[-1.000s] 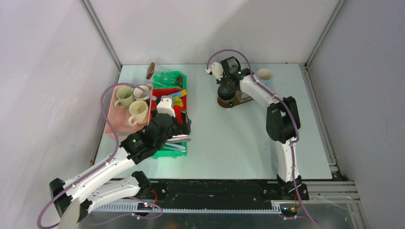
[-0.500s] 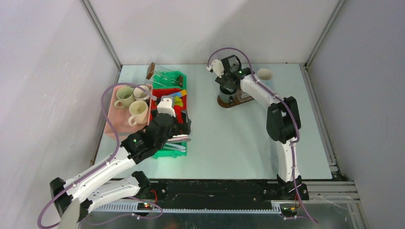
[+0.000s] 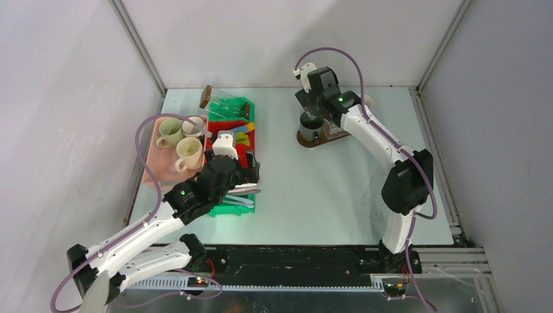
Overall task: Prepare toiletry sets of a toothbrush and toothpaste on the tray
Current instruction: Place the cup on the tray, then adjust the cup on the tray.
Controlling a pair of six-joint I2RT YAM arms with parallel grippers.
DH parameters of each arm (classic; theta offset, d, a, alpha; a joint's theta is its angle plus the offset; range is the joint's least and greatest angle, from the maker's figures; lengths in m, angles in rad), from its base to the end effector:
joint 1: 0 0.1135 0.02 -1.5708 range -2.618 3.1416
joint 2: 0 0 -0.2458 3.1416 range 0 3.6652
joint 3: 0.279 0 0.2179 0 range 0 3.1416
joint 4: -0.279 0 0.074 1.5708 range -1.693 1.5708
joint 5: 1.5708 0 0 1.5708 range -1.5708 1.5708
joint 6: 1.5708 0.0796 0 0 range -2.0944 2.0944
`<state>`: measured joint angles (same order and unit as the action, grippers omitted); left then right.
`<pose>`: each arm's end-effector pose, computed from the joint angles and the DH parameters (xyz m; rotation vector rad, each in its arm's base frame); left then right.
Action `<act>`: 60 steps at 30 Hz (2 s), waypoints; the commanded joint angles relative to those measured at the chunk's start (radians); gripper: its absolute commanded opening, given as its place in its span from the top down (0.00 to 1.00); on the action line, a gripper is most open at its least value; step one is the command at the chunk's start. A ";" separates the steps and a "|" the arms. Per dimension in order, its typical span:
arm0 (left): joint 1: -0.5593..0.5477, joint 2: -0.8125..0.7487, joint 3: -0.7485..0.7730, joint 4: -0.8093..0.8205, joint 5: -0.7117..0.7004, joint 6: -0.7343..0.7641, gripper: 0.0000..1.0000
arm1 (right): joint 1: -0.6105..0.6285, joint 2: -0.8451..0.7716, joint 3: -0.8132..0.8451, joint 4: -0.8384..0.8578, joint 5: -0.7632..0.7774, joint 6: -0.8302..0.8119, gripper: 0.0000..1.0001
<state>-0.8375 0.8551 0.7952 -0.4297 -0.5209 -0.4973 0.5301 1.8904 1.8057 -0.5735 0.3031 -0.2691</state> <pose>0.1617 -0.1203 0.2791 0.0230 2.0052 -0.3212 0.3827 0.1967 0.2972 -0.7023 2.0857 -0.1921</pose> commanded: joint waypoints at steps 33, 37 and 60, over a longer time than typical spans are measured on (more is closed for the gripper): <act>0.016 -0.089 -0.042 0.030 -0.023 -0.046 0.00 | -0.036 0.055 -0.258 0.073 -0.141 0.477 0.66; 0.015 -0.082 -0.040 0.029 -0.022 -0.045 0.00 | -0.036 0.054 -0.264 0.070 -0.159 0.456 0.80; 0.016 -0.066 -0.037 0.037 -0.007 -0.042 0.00 | -0.041 0.003 -0.310 0.023 -0.209 0.363 0.93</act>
<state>-0.8280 0.7872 0.7528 -0.4282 -0.5201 -0.5255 0.4927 1.9232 1.5169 -0.5167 0.1253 0.1188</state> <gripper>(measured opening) 0.995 0.222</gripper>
